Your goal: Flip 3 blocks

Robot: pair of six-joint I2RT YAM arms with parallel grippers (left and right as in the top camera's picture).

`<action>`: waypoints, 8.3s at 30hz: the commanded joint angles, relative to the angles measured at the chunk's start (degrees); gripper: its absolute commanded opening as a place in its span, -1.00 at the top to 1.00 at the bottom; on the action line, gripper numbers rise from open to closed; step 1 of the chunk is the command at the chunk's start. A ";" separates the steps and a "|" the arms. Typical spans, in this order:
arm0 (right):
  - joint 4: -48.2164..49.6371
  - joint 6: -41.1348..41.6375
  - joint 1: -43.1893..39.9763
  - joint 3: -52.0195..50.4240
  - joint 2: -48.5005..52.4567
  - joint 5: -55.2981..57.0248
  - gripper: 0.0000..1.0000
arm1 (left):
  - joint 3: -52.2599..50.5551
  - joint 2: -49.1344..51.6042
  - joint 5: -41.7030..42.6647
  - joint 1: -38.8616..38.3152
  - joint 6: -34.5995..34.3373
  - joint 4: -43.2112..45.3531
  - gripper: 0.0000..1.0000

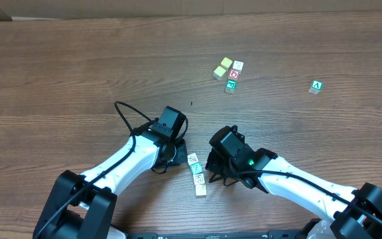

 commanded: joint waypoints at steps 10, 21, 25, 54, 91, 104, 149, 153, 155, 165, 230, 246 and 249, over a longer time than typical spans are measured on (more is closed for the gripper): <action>2.49 -0.70 0.26 0.59 3.32 -1.46 0.92 | 0.92 5.01 2.58 0.09 0.72 3.52 0.92; 4.74 -2.23 0.26 0.59 3.39 -4.20 0.92 | 0.94 5.07 3.28 0.24 0.74 3.54 0.92; 4.42 -2.16 0.28 0.59 3.41 -5.62 0.92 | 0.94 5.09 5.16 0.24 0.74 3.56 0.92; 2.12 -1.68 0.70 0.59 3.41 -8.35 0.92 | 0.94 5.09 5.84 0.24 0.70 5.38 0.92; -16.11 -7.69 -0.94 3.08 0.59 -11.43 0.92 | 1.88 1.03 4.04 1.11 -0.59 -0.98 0.92; 1.46 -4.70 0.00 -3.65 0.59 -8.46 0.92 | 1.66 3.34 2.80 -1.70 -1.07 -0.74 0.91; 3.45 -4.66 0.00 -3.65 0.59 -13.07 0.92 | 1.62 3.32 2.82 -1.77 -1.90 -0.09 0.91; 3.45 -4.66 0.00 -3.65 0.59 -13.07 0.92 | 1.62 3.34 2.82 -1.77 -1.90 -0.07 0.92; 3.45 -4.66 0.00 -3.65 0.59 -13.07 0.92 | 1.62 3.34 2.80 -1.77 -1.90 -0.04 0.92; 4.28 -4.66 1.46 -3.65 0.59 -12.81 0.92 | 1.62 3.34 2.82 -1.77 -1.90 1.18 0.92; -10.99 -13.42 7.85 -3.63 0.59 -25.86 0.92 | 1.46 3.34 0.24 -1.64 3.72 -8.31 0.92; -7.13 -1.81 16.72 -1.99 0.59 -6.93 0.92 | 1.46 3.32 2.84 8.79 2.29 -3.69 0.92; -4.44 -0.17 17.68 -1.99 0.59 -5.60 0.92 | 1.46 3.34 2.86 10.36 2.60 -3.72 0.92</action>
